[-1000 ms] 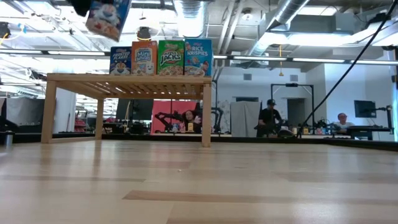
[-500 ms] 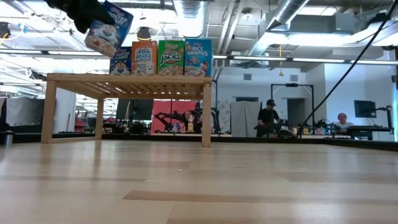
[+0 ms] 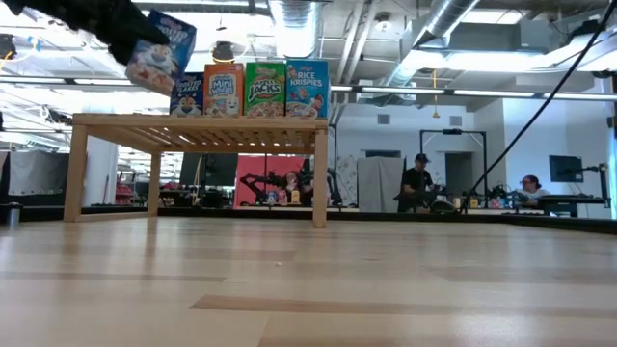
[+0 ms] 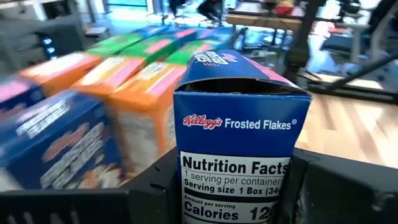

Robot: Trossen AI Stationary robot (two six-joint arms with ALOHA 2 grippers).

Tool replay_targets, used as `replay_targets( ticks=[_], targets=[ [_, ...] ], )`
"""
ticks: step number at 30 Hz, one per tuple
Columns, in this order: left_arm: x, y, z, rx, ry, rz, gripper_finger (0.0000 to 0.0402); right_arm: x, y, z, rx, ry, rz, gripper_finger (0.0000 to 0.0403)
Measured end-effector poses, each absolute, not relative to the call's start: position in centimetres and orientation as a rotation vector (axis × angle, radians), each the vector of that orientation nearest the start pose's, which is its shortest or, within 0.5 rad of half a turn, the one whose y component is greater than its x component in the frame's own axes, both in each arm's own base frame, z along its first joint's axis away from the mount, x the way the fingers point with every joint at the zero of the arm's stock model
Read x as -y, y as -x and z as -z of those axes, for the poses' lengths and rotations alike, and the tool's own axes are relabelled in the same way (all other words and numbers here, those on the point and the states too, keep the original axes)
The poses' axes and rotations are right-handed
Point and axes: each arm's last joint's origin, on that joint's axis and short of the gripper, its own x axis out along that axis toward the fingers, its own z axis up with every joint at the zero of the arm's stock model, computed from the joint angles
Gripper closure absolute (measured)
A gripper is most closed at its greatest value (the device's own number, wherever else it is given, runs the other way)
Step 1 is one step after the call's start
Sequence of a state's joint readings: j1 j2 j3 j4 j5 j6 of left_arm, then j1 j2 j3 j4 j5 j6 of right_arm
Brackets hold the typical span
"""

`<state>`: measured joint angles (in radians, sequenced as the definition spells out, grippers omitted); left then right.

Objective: Stack cereal on shelf
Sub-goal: Put the blue cereal box on the shelf aligned with the other blue cereal boxes

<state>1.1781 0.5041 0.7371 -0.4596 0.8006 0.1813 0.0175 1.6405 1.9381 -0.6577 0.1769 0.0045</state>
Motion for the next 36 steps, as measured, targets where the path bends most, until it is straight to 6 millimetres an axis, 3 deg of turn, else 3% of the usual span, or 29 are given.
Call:
replay_targets(
  ticks=[8, 14, 25, 36],
  targets=[
    [-9.8, -4.7, -31.4, -0.114, 0.0, -0.415, 0.0262, 0.7, -34.5, -46.2, -0.354, -0.019, 0.196, 0.017],
    [-10.7, -5.3, -30.8, -0.135, 0.008, -0.308, 0.0262, 0.7, -34.5, -46.2, -0.351, -0.02, 0.198, 0.017],
    [-13.2, -5.5, -30.2, -0.158, 0.04, -0.356, 0.0262, 0.8, -34.5, -46.3, -0.349, -0.023, 0.201, 0.017],
    [-13.7, -5.5, -29.6, -0.181, 0.073, -0.349, 0.0262, 0.8, -34.5, -46.3, -0.351, -0.015, 0.2, 0.017]
  ],
)
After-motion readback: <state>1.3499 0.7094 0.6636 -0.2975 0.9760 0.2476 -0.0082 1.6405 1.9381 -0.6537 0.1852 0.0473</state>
